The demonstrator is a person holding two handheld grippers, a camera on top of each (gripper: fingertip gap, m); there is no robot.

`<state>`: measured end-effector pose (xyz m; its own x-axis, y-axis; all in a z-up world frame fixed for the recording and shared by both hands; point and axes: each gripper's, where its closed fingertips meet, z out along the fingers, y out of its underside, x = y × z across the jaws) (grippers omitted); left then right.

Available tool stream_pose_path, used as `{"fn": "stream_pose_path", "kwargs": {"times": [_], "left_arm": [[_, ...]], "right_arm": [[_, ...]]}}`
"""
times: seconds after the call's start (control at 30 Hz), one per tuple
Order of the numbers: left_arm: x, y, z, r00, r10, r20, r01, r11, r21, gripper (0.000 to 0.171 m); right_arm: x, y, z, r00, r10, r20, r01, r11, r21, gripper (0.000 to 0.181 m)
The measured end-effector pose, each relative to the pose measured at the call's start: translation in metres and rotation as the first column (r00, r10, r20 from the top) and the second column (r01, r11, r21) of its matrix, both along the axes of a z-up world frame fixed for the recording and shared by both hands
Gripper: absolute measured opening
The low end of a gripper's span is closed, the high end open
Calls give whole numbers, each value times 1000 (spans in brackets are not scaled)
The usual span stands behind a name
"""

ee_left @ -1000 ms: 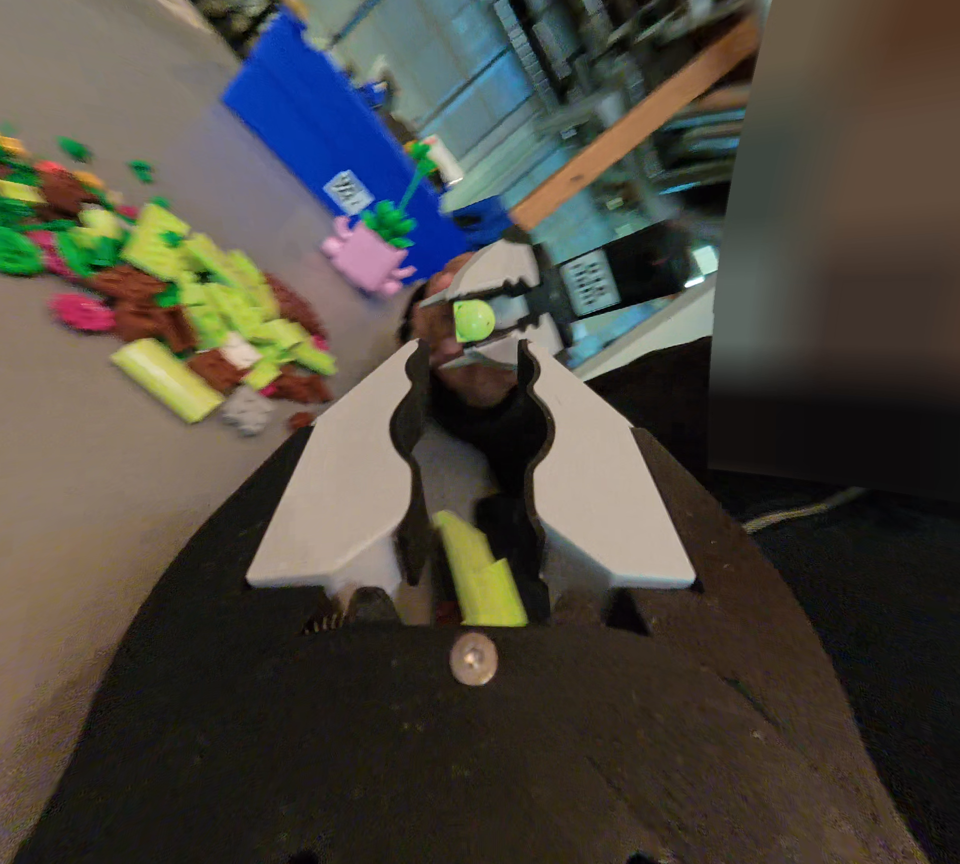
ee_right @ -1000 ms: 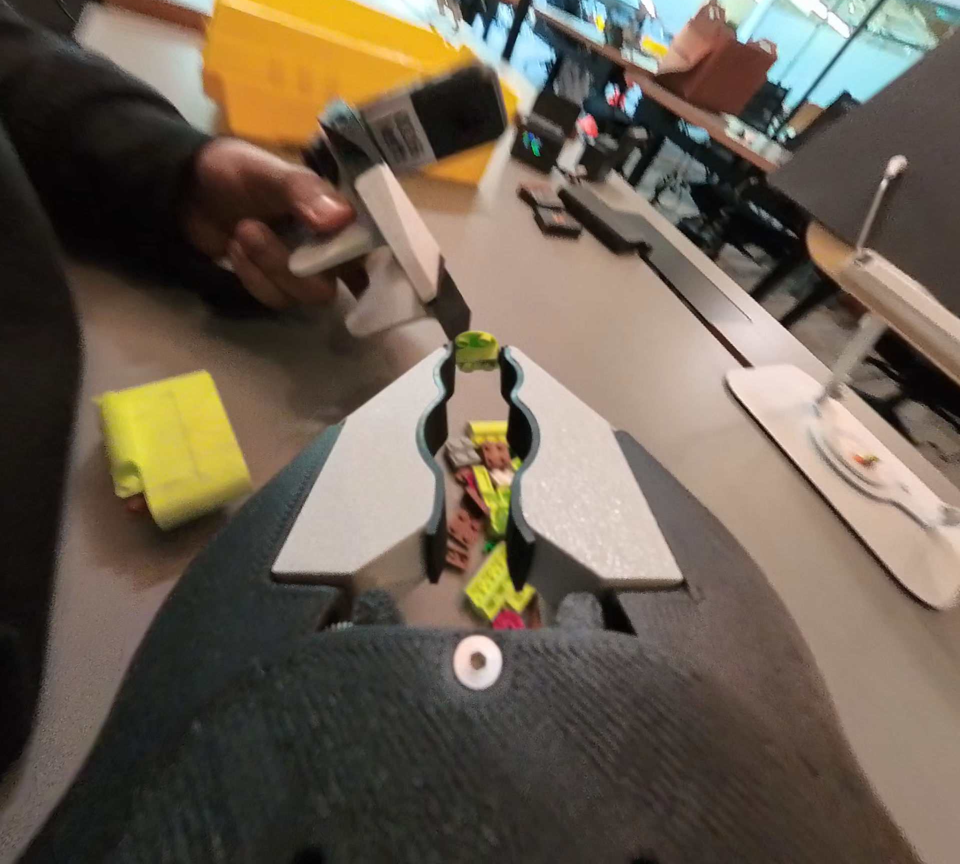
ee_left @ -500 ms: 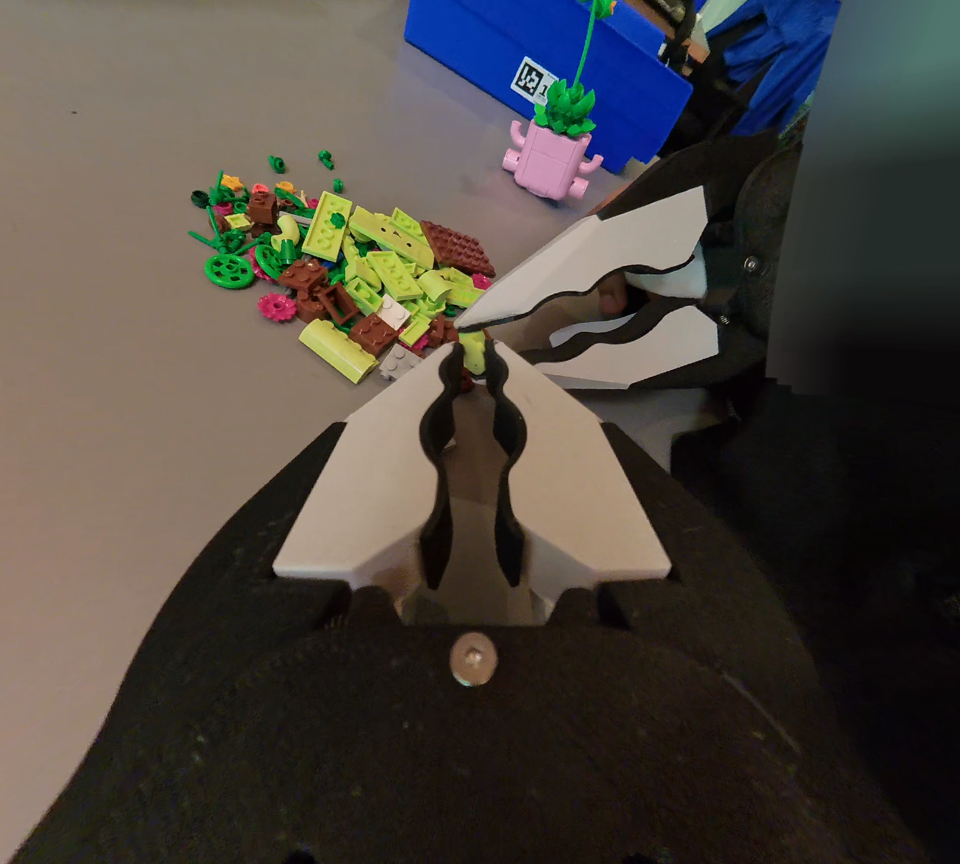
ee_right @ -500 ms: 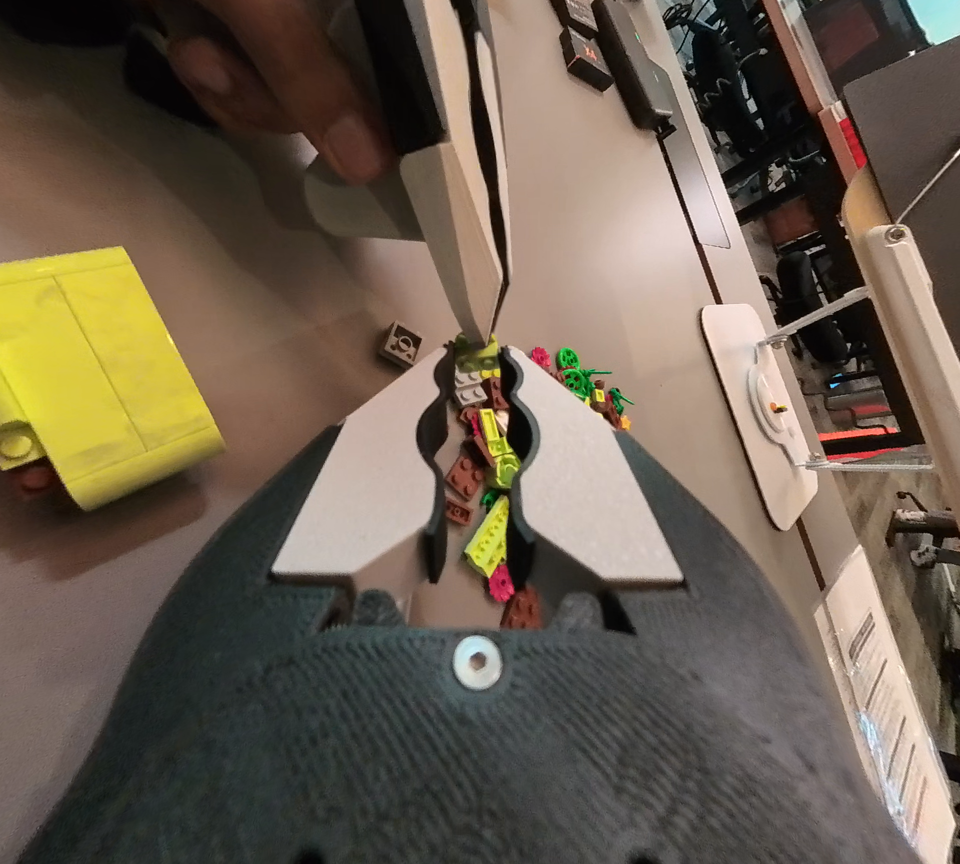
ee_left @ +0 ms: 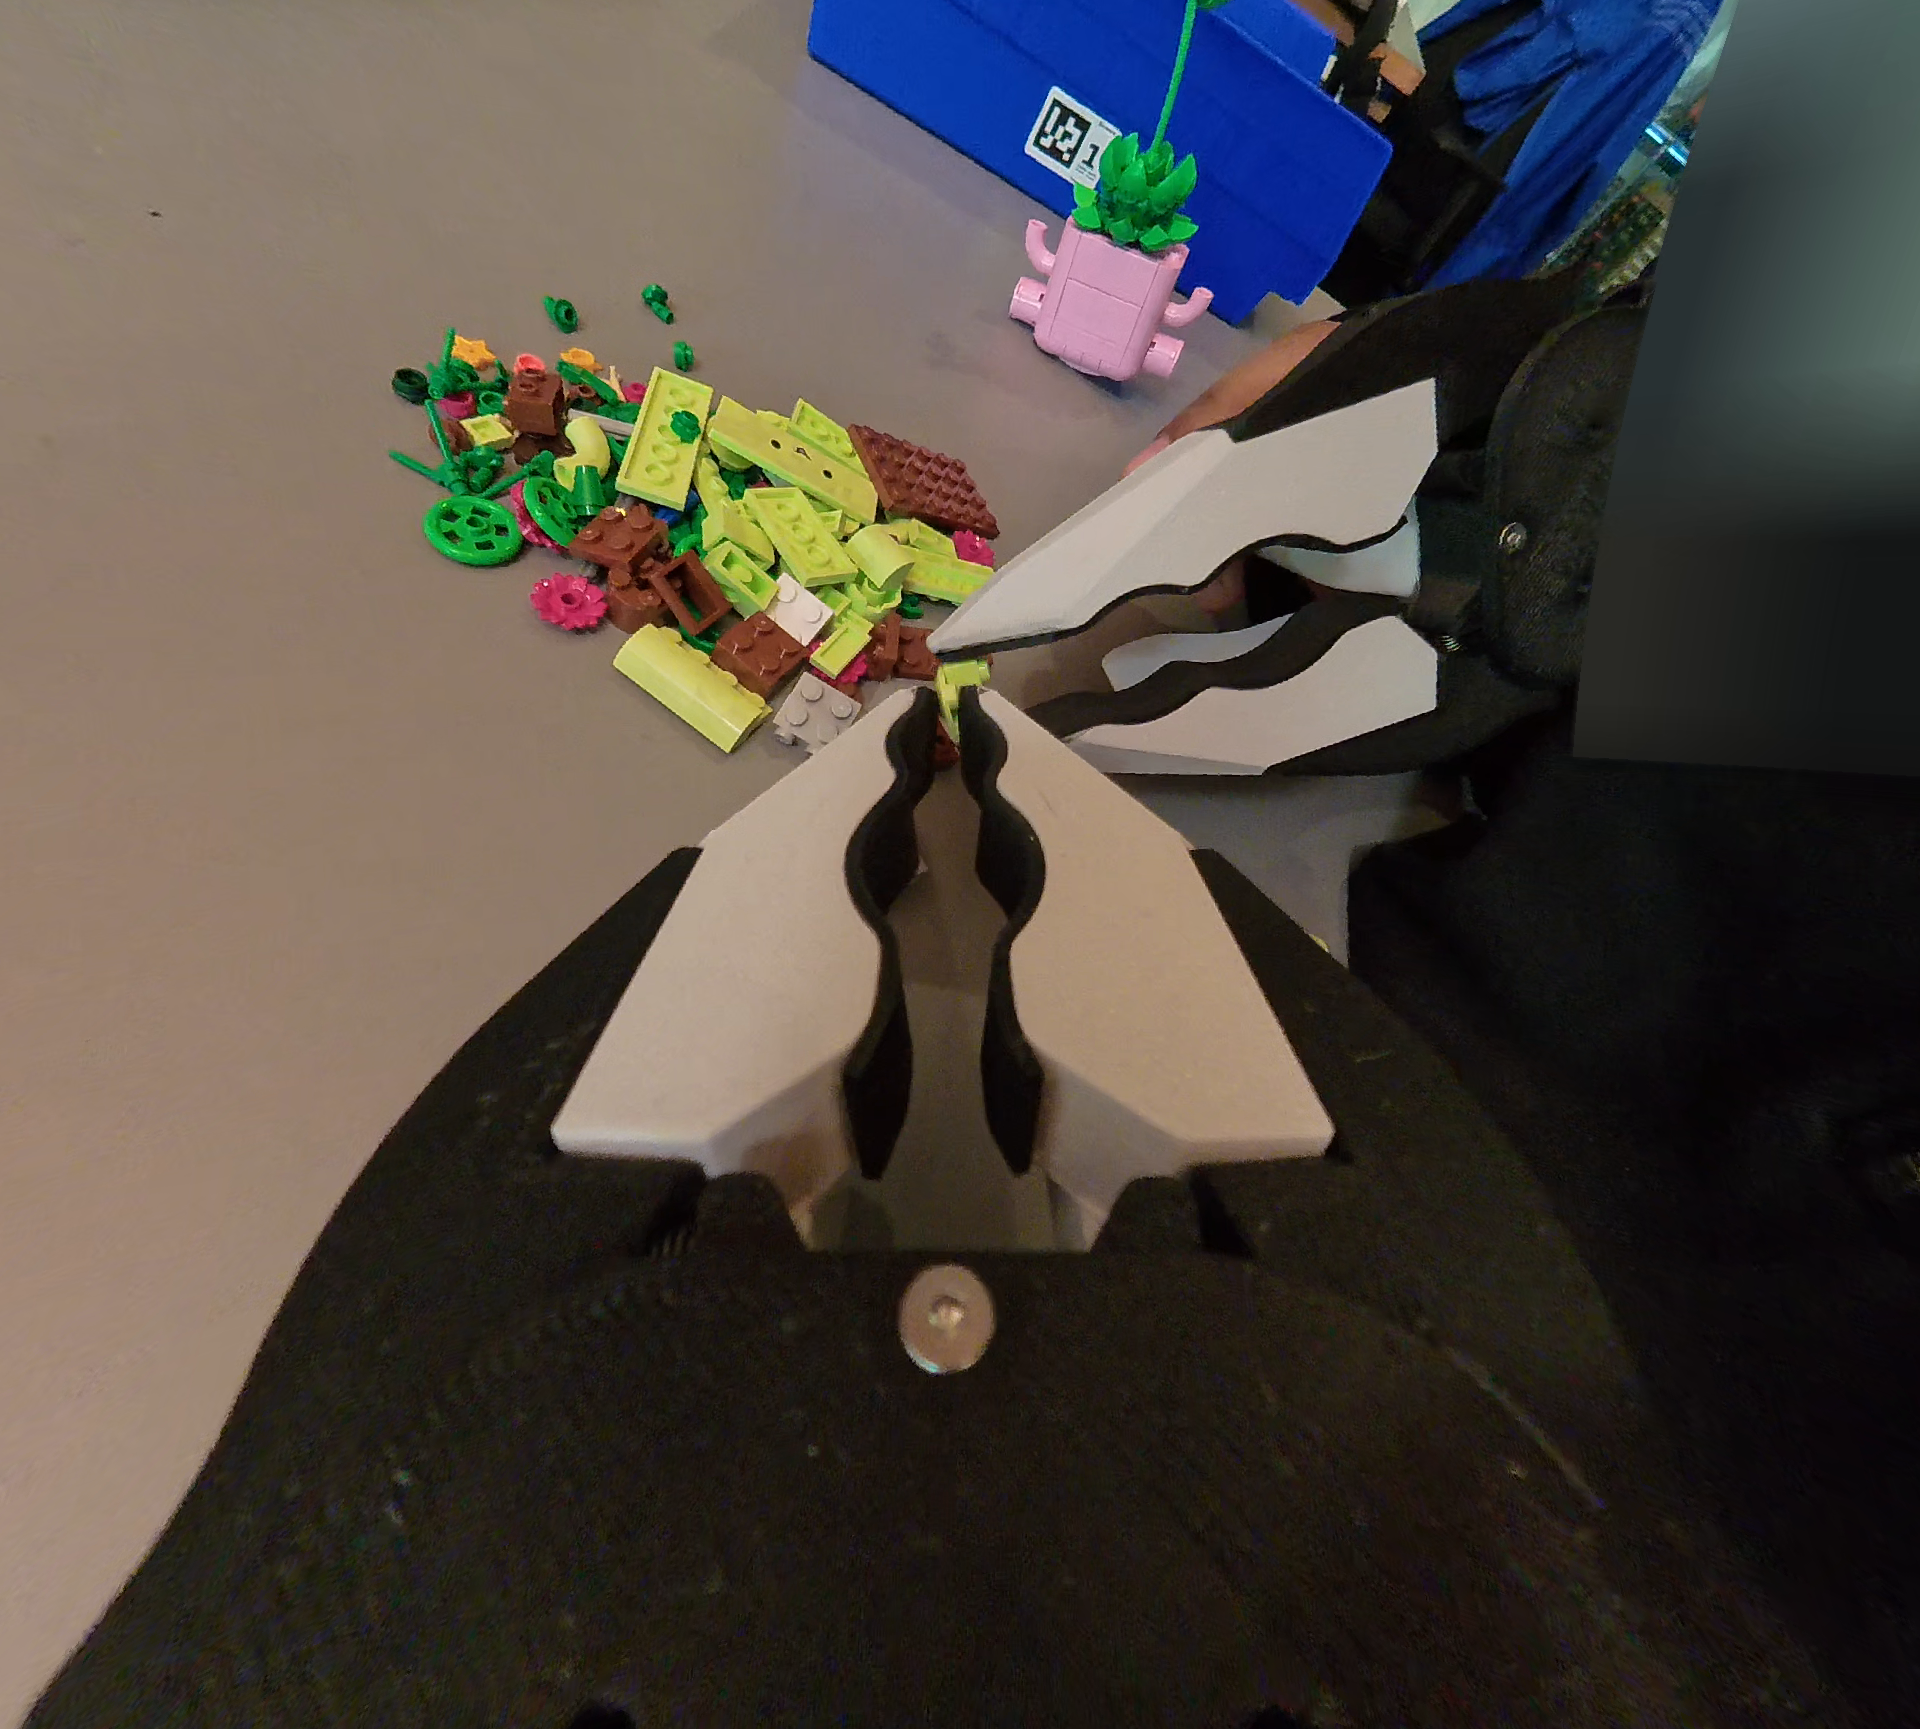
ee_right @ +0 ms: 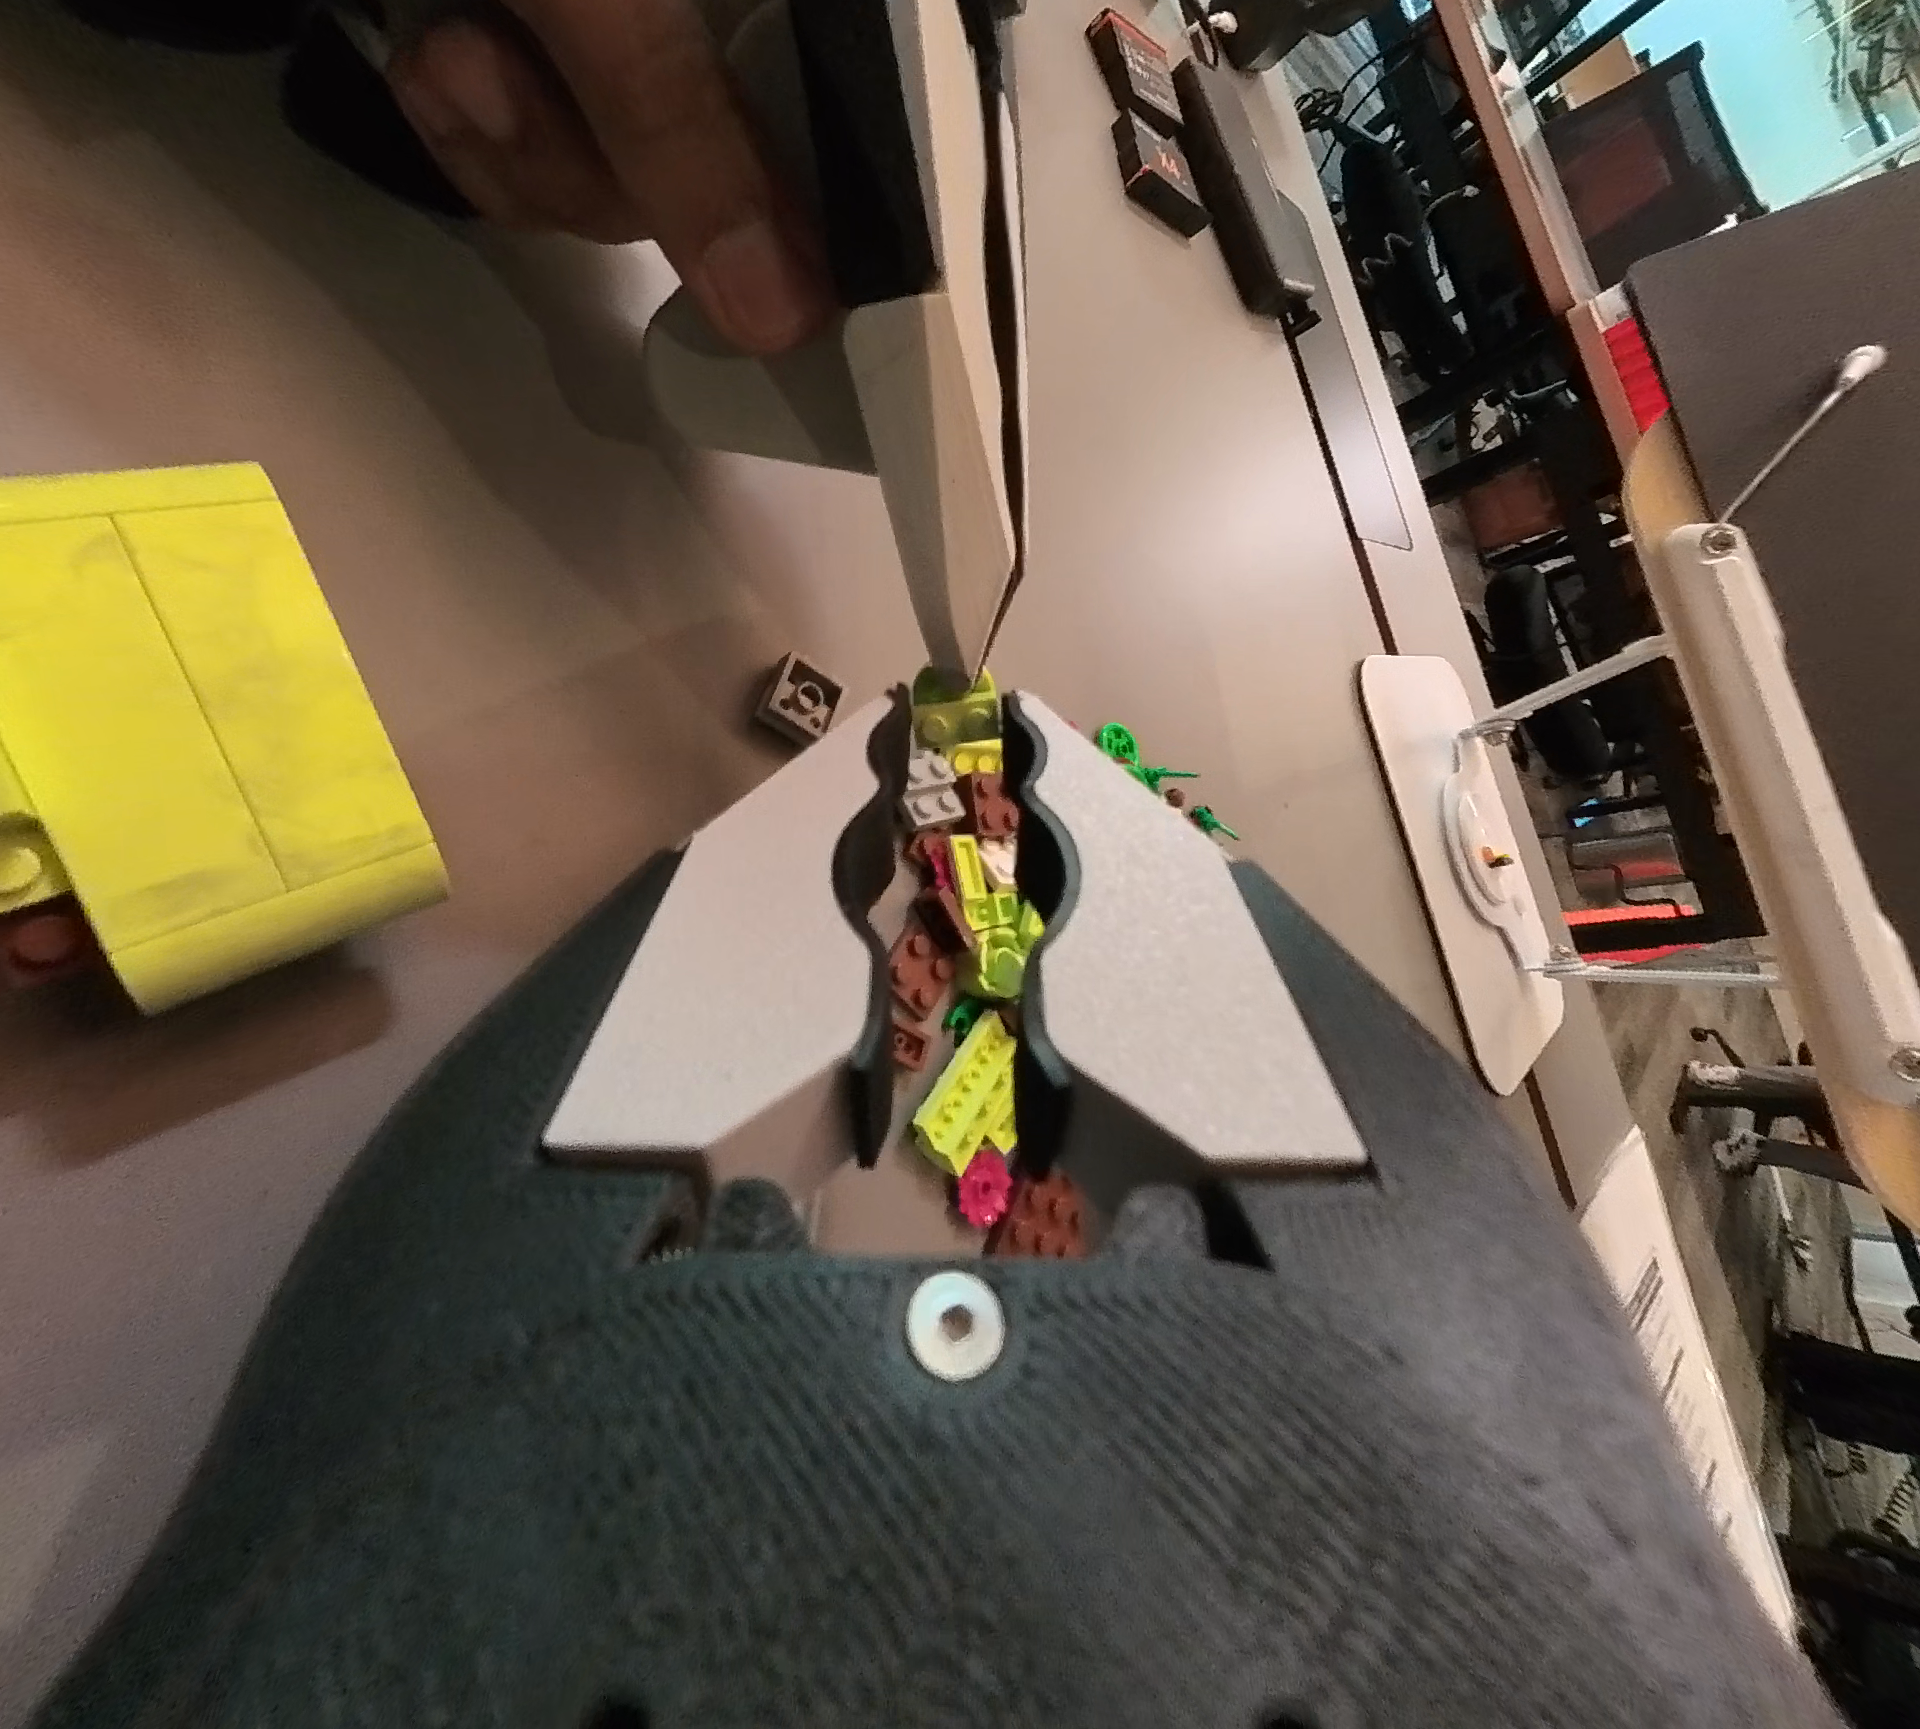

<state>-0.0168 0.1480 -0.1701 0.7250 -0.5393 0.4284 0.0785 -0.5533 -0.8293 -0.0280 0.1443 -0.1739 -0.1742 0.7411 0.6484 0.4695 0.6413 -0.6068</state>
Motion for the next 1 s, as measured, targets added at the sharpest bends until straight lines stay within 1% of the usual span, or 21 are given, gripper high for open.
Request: {"fn": "stream_pose_path", "kwargs": {"times": [0.13, 0.23, 0.43, 0.7, 0.77, 0.83, 1.0], "left_arm": [[2, -1, -1, 1000, -8, -7, 8, 1000, -7, 0], [2, -1, 2, 1000, 1, -12, -1, 1000, 9, 0], [-1, 0, 2, 1000, 12, -18, -12, 1000, 13, 0], [1, -1, -1, 999, 6, -54, -5, 1000, 18, 0], [2, 0, 1, 996, 14, -90, -10, 999, 44, 0], [2, 0, 0, 987, 26, -158, -14, 997, 74, 0], [2, 0, 1, 962, 60, -266, -26, 991, 131, 0]], "right_arm": [[2, 3, -6, 999, -19, 36, 17, 999, 40, 14], [1, 4, -2, 1000, -20, 14, 18, 996, 87, 14], [0, 4, 1, 1000, -21, -8, 21, 993, 116, 17], [2, 2, -3, 1000, -9, 17, 5, 983, 185, 14], [3, 2, -1, 1000, -9, 12, 6, 975, 221, 14], [3, 2, 0, 1000, -7, 8, 4, 969, 245, 14], [3, 3, 2, 1000, -2, -3, 2, 969, 246, 14]]}}
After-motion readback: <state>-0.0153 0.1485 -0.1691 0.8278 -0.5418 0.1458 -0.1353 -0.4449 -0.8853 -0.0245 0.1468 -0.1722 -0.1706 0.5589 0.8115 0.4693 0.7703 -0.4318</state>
